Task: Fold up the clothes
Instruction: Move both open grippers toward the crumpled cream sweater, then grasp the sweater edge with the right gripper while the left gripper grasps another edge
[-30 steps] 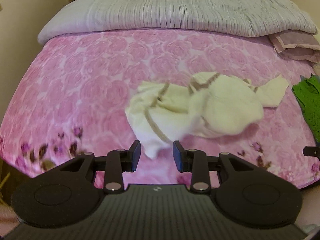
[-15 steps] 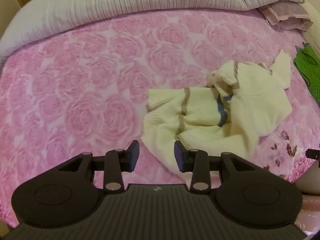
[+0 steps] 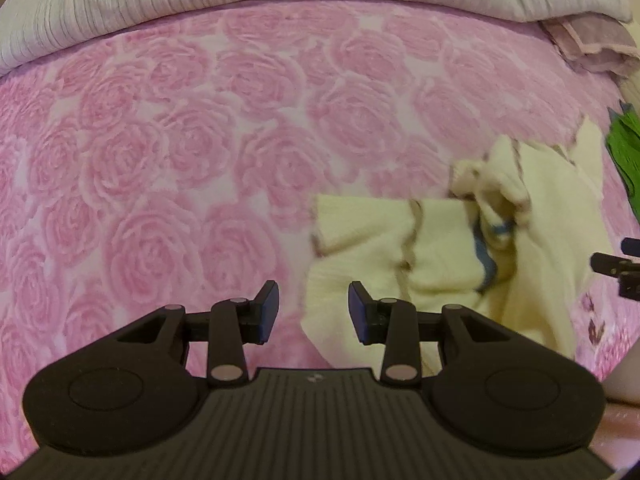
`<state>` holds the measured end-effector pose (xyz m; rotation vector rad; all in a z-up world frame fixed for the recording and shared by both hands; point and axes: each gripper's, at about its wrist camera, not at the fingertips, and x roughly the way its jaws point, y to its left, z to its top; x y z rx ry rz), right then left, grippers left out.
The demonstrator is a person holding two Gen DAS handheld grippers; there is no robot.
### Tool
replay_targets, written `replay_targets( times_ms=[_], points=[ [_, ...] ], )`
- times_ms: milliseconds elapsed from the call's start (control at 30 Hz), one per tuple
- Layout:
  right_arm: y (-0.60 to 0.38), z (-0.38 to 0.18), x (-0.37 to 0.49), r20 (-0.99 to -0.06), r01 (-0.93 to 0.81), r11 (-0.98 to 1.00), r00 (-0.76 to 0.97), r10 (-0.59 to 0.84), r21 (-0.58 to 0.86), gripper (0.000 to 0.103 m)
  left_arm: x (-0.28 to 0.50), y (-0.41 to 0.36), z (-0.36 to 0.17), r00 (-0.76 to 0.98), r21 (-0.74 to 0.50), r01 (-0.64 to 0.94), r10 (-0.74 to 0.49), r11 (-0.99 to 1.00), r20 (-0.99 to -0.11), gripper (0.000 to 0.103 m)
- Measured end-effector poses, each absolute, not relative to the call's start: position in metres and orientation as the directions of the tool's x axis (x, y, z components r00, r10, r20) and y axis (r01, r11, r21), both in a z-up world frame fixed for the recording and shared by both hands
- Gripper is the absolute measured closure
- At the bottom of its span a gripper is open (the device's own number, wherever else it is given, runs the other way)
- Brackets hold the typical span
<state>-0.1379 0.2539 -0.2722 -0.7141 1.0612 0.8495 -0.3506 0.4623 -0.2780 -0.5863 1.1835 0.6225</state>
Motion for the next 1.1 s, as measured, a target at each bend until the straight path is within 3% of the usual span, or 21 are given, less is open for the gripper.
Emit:
replay_targets(
  times_ms=[333,367,400,633,733,800,867,967,1033,1100],
  points=[
    [0.341,-0.347,-0.148,-0.927,-0.935,0.292,0.278,0.253,-0.201,0.036,-0.33,0.491,-0.293,0.232,-0.074,-0.729,0.144,0.68,-0.962,0.07],
    [0.341,-0.353,-0.147,-0.924,-0.934,0.289,0.286,0.253,-0.21,0.056,-0.329,0.492,-0.295,0.227,-0.071,-0.729,0.143,0.68,-0.963,0.07],
    [0.332,-0.348,-0.144,-0.914,-0.928,0.311,0.294,0.28,-0.204,0.093,-0.328,0.492,-0.296,0.222,-0.068,-0.73,0.142,0.68,-0.965,0.07],
    [0.247,-0.297,-0.121,-0.794,-0.852,0.5,0.411,0.447,-0.159,0.095,-0.314,0.483,-0.292,0.243,-0.082,-0.708,0.133,0.702,-0.961,0.07],
    [0.166,-0.243,-0.111,-0.701,-0.728,0.674,0.547,0.459,-0.127,0.096,-0.303,0.473,-0.284,0.273,-0.094,-0.676,0.13,0.731,-0.953,0.07],
    [0.1,-0.216,-0.108,-0.67,-0.584,0.807,0.634,0.387,-0.086,0.096,-0.295,0.464,-0.28,0.293,-0.101,-0.65,0.125,0.754,-0.948,0.07],
    [0.041,-0.228,-0.101,-0.787,-0.392,0.919,0.581,0.206,-0.049,0.096,-0.287,0.454,-0.28,0.299,-0.11,-0.626,0.107,0.772,-0.948,0.07],
    [-0.042,-0.266,-0.086,-0.956,-0.066,0.995,0.29,-0.051,-0.073,0.09,-0.276,0.435,-0.284,0.291,-0.13,-0.591,0.06,0.796,-0.955,0.07],
    [-0.08,-0.29,-0.088,-0.987,0.068,0.993,0.119,-0.104,-0.096,0.084,-0.27,0.422,-0.285,0.279,-0.126,-0.564,0.045,0.816,-0.959,0.07],
    [-0.092,-0.289,-0.093,-0.985,0.069,0.997,0.162,-0.056,-0.045,0.072,-0.265,0.408,-0.287,0.265,-0.109,-0.535,0.043,0.838,-0.963,0.07]
  ],
)
